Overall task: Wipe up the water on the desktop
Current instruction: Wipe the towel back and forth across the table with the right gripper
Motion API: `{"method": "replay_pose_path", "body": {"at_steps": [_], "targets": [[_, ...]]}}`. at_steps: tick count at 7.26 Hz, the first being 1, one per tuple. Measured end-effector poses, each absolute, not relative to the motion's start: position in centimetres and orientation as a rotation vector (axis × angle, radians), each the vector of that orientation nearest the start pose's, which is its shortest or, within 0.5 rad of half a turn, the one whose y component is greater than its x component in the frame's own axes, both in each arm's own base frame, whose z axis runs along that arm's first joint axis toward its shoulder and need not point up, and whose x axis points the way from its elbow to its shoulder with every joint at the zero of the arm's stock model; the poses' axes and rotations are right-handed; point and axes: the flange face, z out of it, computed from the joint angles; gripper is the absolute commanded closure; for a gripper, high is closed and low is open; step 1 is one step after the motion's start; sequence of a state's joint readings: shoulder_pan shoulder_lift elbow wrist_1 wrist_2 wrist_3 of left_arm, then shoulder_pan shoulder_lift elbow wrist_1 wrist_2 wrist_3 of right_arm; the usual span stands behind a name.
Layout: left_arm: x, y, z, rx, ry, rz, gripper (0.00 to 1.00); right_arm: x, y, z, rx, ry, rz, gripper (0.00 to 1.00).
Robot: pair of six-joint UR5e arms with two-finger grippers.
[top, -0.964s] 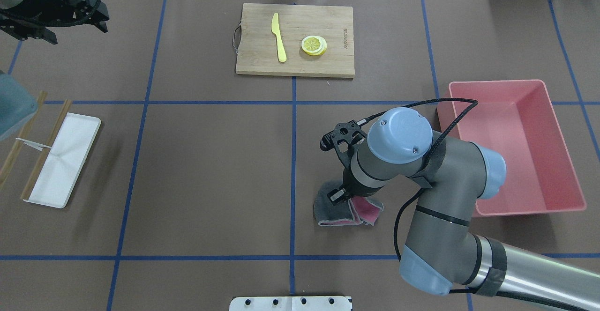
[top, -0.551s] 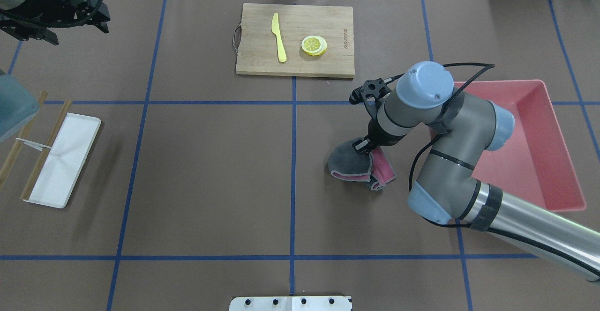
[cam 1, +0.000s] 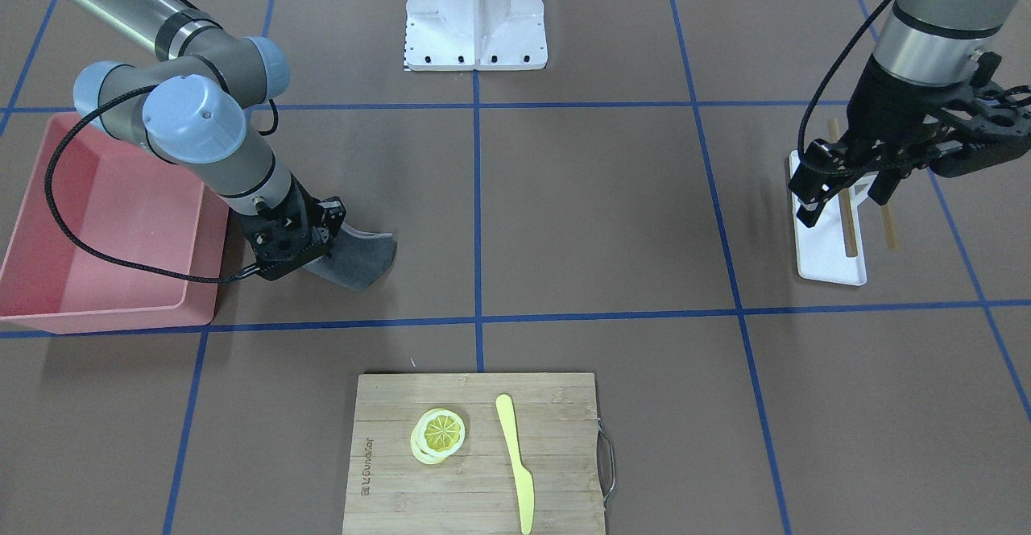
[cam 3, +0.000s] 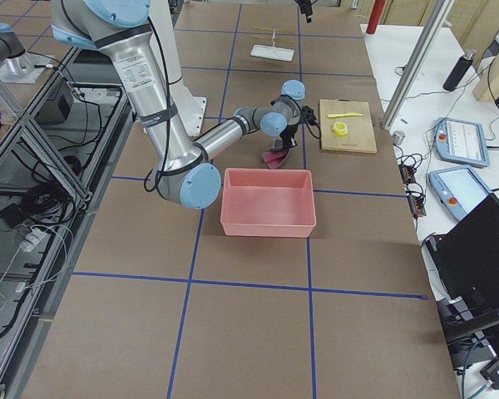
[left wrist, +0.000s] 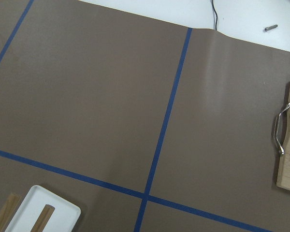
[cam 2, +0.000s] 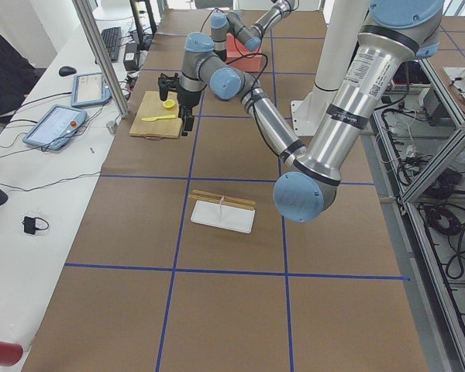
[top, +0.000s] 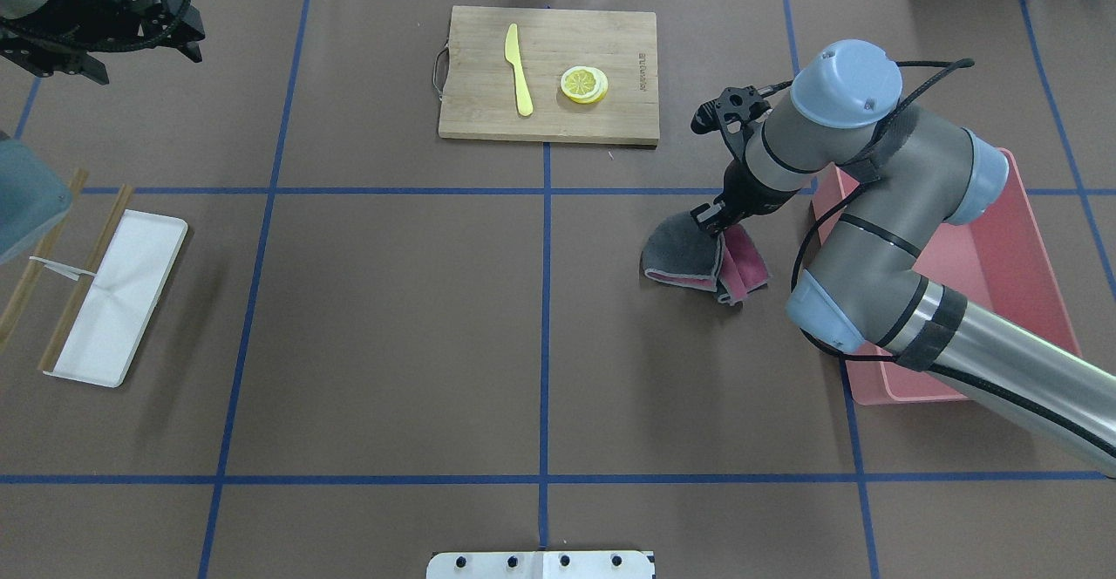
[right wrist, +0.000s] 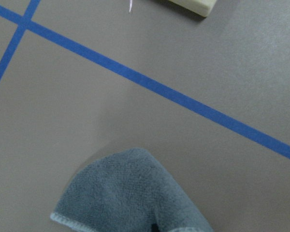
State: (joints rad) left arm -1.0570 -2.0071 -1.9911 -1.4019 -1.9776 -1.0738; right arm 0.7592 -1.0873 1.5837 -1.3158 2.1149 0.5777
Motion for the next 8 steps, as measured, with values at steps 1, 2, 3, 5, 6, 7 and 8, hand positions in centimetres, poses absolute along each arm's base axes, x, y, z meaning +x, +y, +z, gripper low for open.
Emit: {"method": "replay_pose_path", "body": {"at_steps": [1, 2, 3, 5, 6, 7, 8], "targets": [[19.9, -54.4, 25.7, 0.2, 0.764, -0.39, 0.02, -42.2, -53.7, 35.4, 0.245, -0.855, -0.426, 1.0], [20.0, -54.4, 25.7, 0.202, 0.767, -0.388, 0.02, -41.2, -55.1, 35.8, 0.257, -0.84, -0.427, 1.0], [20.0, -54.4, 25.8, 0.202, 0.767, -0.388, 0.02, -40.5, -56.3, 35.9, 0.267, -0.833, -0.424, 1.0], [20.2, -54.7, 26.5, 0.191, 0.756, -0.394, 0.02, -40.8, -56.7, 34.6, 0.285, -0.84, -0.432, 1.0], [20.4, -55.0, 27.1, 0.181, 0.747, -0.398, 0.02, -41.8, -55.7, 33.7, 0.288, -0.854, -0.452, 1.0], [20.5, -55.2, 27.4, 0.175, 0.742, -0.4, 0.02, -43.2, -53.8, 32.9, 0.287, -0.872, -0.484, 1.0], [20.5, -55.3, 27.6, 0.173, 0.74, -0.4, 0.02, -44.7, -51.2, 32.6, 0.276, -0.889, -0.513, 1.0]]}}
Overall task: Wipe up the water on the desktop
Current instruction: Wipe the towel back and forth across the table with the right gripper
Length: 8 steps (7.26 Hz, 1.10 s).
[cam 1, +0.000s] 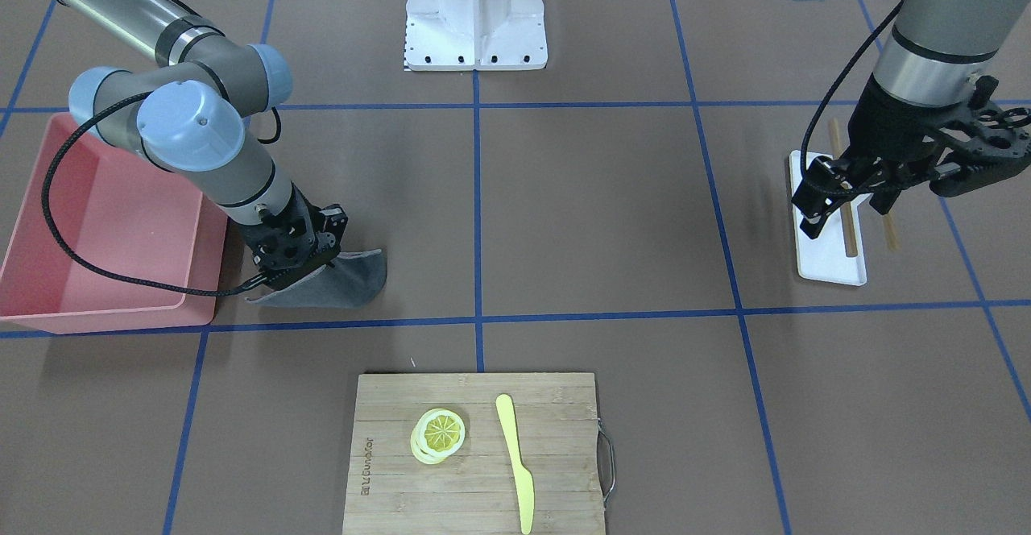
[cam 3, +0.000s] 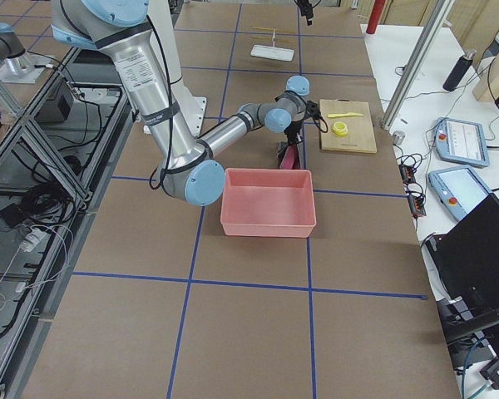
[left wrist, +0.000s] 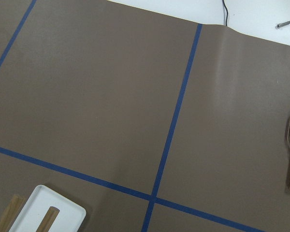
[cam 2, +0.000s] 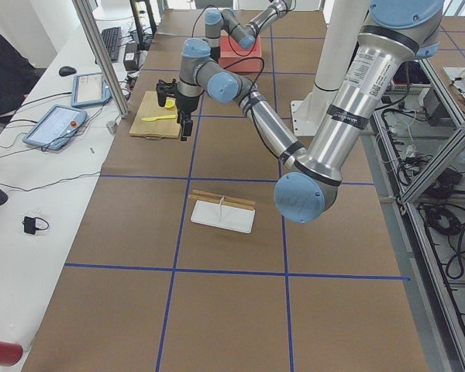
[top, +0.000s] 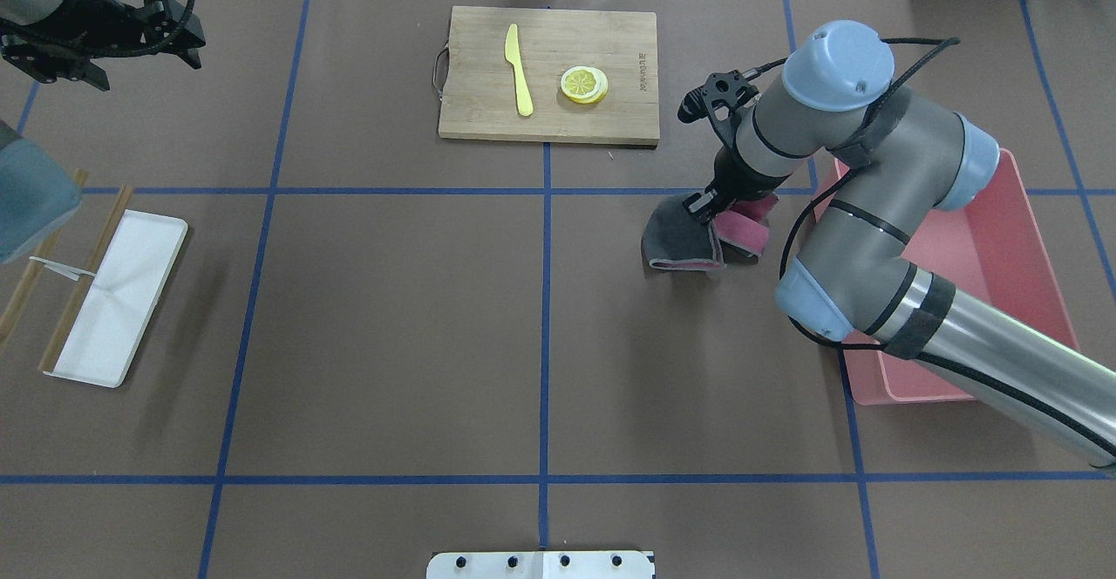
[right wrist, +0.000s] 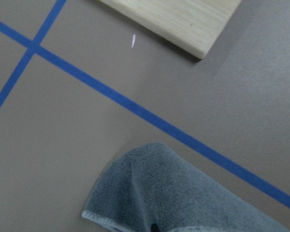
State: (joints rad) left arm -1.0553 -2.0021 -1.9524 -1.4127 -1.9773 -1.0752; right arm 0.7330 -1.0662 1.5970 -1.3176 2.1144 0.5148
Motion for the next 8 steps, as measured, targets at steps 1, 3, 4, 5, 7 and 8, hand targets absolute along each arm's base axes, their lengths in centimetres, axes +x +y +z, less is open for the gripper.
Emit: {"method": "replay_pose_path", "body": {"at_steps": [1, 3, 4, 5, 7, 8], "targets": [[20.5, -55.3, 27.6, 0.173, 0.739, -0.4, 0.02, -45.7, -48.2, 32.4, 0.259, -0.908, -0.527, 1.0], [20.4, -55.5, 27.8, 0.172, 0.735, -0.403, 0.02, -47.0, -41.2, 31.4, 0.213, -0.956, -0.537, 1.0], [20.4, -55.6, 27.8, 0.174, 0.733, -0.405, 0.02, -47.0, -37.8, 31.0, 0.196, -0.974, -0.54, 1.0], [20.3, -55.7, 27.9, 0.182, 0.724, -0.41, 0.02, -46.5, -34.8, 31.0, 0.18, -0.986, -0.548, 1.0], [20.2, -55.8, 28.0, 0.197, 0.71, -0.416, 0.02, -45.2, -32.3, 31.8, 0.162, -0.987, -0.557, 1.0], [20.2, -55.8, 27.9, 0.199, 0.709, -0.415, 0.02, -45.0, -33.4, 32.3, 0.164, -0.974, -0.539, 1.0]]}}
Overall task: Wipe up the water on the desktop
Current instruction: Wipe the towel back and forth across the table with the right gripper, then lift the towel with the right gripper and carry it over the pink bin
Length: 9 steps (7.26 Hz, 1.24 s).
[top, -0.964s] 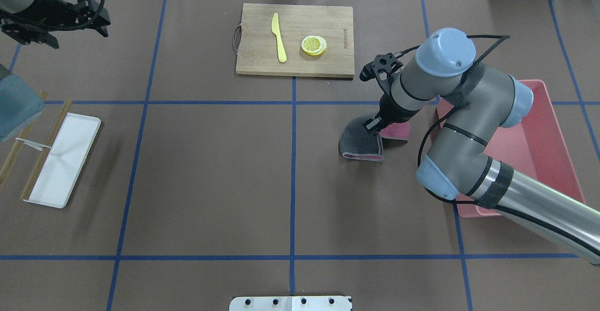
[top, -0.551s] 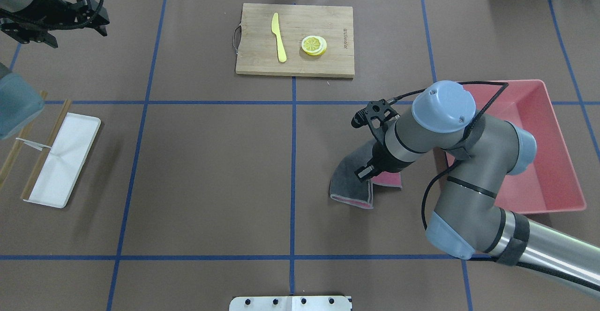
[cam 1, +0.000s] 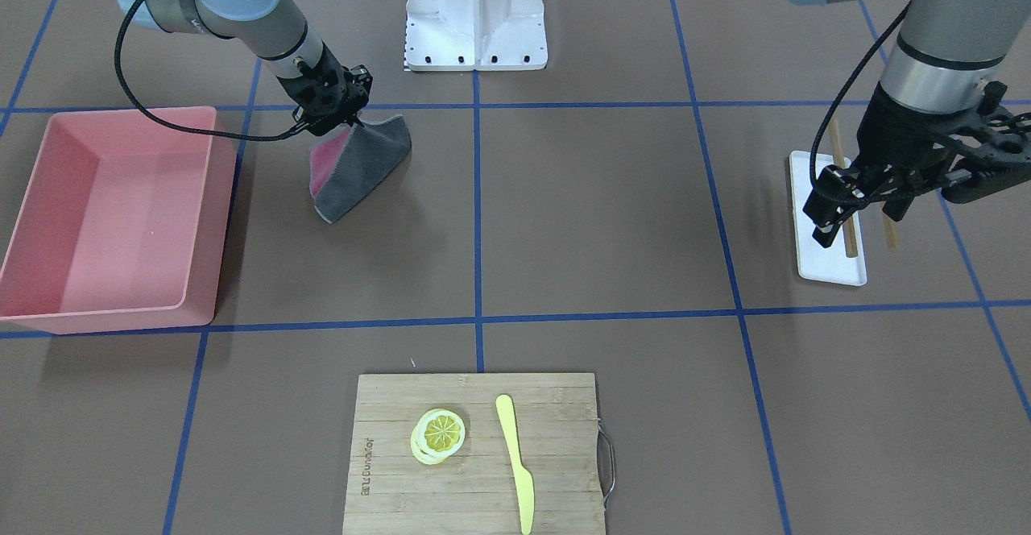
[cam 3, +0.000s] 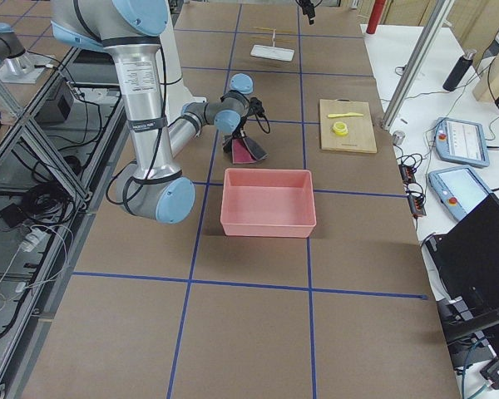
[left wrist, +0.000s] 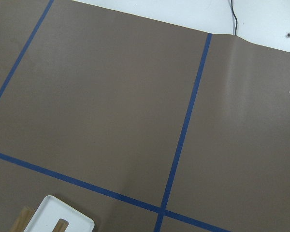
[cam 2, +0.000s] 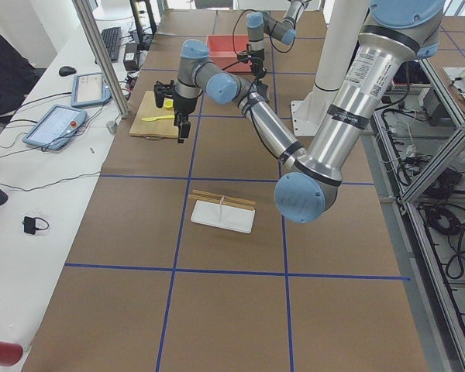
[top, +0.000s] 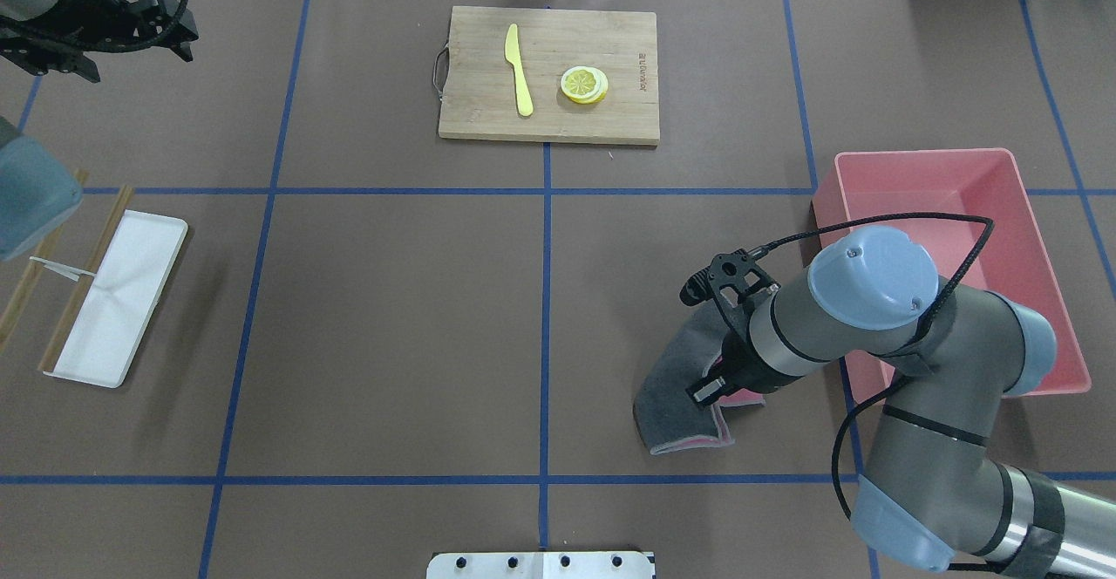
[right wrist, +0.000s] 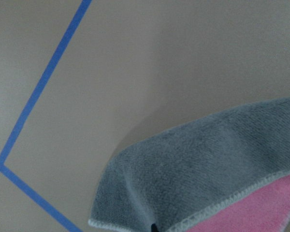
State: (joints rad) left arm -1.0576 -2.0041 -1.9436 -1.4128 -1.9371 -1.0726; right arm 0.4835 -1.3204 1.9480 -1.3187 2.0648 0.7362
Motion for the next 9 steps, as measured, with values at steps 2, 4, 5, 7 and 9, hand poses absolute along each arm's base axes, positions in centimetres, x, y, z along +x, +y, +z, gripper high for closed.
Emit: {"method": "replay_pose_path", "body": {"at_steps": [2, 4, 5, 7, 9], "targets": [[20.3, -55.9, 27.6, 0.203, 0.712, -0.414, 0.02, -45.8, -39.8, 33.2, 0.183, -0.932, -0.467, 1.0], [20.4, -55.9, 27.4, 0.206, 0.715, -0.413, 0.02, -46.5, -46.4, 33.6, 0.206, -0.892, -0.427, 1.0], [20.4, -55.9, 27.3, 0.206, 0.715, -0.413, 0.02, -46.3, -49.3, 33.8, 0.221, -0.872, -0.421, 1.0], [20.4, -55.9, 27.4, 0.205, 0.715, -0.413, 0.02, -44.7, -54.0, 33.4, 0.261, -0.851, -0.414, 1.0], [20.3, -55.8, 27.7, 0.202, 0.713, -0.415, 0.02, -42.4, -56.5, 30.3, 0.335, -0.868, -0.403, 1.0]]}}
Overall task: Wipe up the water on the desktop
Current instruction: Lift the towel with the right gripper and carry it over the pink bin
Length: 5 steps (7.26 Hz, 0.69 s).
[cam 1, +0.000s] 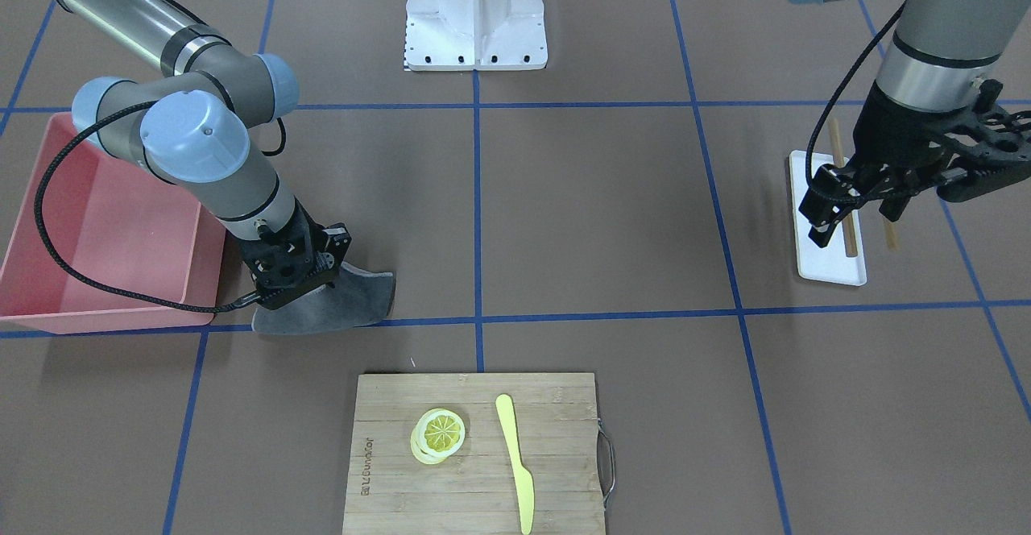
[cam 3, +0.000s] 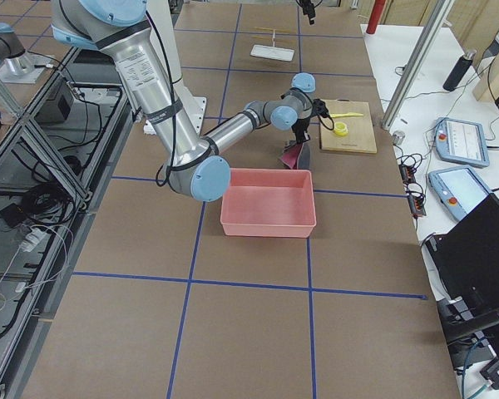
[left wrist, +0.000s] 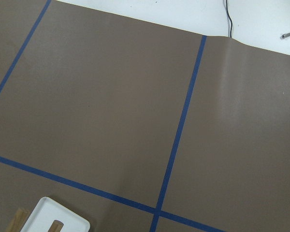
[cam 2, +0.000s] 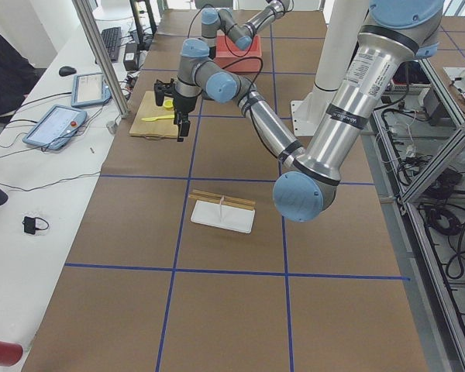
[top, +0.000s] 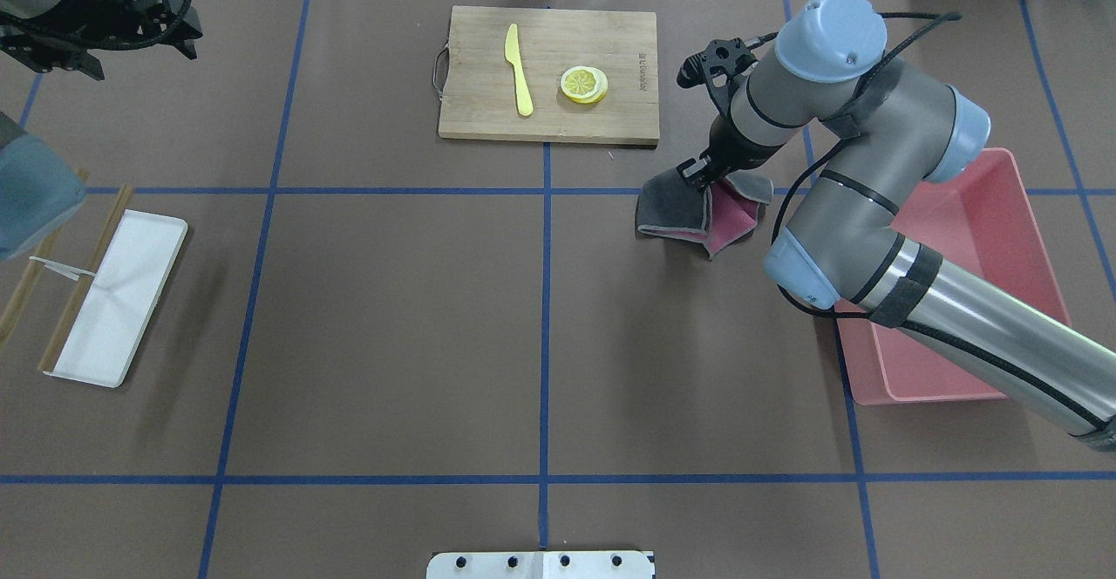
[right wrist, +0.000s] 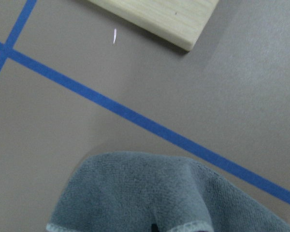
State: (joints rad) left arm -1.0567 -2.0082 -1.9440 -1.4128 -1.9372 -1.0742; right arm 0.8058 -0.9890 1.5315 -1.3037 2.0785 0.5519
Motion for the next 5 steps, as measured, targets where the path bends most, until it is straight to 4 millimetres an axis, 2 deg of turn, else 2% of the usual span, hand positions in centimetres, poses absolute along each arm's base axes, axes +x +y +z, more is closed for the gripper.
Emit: {"method": "replay_pose_path", "body": {"at_steps": [1, 3, 4, 5], "targets": [[20.3, -55.8, 27.8, 0.2, 0.711, -0.416, 0.02, -40.4, -57.2, 28.2, 0.379, -0.885, -0.388, 1.0], [20.3, -55.8, 27.9, 0.198, 0.711, -0.419, 0.02, -34.2, -58.2, 23.9, 0.444, -0.955, -0.355, 1.0], [20.3, -55.7, 27.8, 0.198, 0.713, -0.421, 0.02, -30.0, -58.9, 22.5, 0.448, -1.01, -0.34, 1.0], [20.2, -55.6, 27.7, 0.198, 0.717, -0.423, 0.02, -24.9, -59.7, 21.9, 0.443, -1.067, -0.316, 1.0]]}}
